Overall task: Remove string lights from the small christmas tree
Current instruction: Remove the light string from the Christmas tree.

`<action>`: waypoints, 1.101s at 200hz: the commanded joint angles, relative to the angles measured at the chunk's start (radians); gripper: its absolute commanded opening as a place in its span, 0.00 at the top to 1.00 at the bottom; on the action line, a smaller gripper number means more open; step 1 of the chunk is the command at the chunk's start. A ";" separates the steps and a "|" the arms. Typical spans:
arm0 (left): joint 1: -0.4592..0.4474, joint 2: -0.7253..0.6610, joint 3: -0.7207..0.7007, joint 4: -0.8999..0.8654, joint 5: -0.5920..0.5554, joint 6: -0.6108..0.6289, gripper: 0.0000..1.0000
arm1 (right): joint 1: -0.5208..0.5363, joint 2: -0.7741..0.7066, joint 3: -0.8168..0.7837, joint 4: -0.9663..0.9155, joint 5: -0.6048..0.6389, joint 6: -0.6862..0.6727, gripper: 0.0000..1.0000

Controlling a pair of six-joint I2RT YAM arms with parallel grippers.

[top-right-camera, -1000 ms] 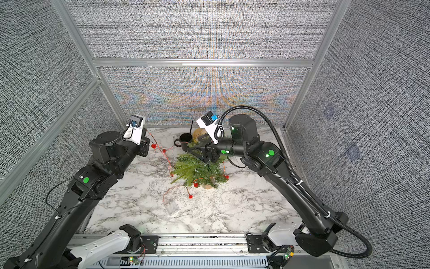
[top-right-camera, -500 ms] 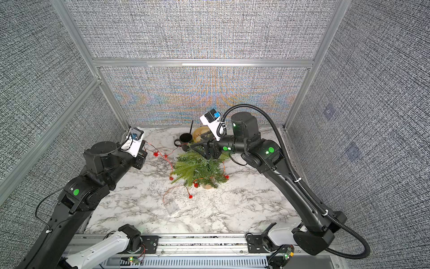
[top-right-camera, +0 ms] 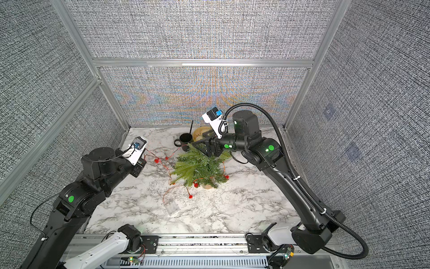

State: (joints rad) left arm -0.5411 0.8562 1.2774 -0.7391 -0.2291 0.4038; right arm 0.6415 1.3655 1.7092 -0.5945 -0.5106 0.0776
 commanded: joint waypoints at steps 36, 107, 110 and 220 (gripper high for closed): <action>0.002 -0.004 0.002 -0.109 -0.001 0.031 1.00 | -0.009 0.000 -0.005 0.019 -0.032 0.011 0.28; 0.002 -0.003 -0.006 -0.140 0.028 0.125 1.00 | -0.019 -0.008 -0.014 0.027 -0.043 0.019 0.28; 0.002 -0.004 -0.005 -0.145 0.029 0.130 1.00 | -0.019 -0.009 -0.014 0.028 -0.044 0.019 0.28; 0.029 0.125 -0.119 -0.160 -0.081 0.200 1.00 | -0.025 -0.011 -0.026 0.044 -0.050 0.029 0.28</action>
State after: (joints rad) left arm -0.5251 0.9417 1.1721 -0.9176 -0.2642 0.5976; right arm 0.6170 1.3567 1.6836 -0.5789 -0.5514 0.0967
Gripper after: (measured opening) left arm 0.048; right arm 0.720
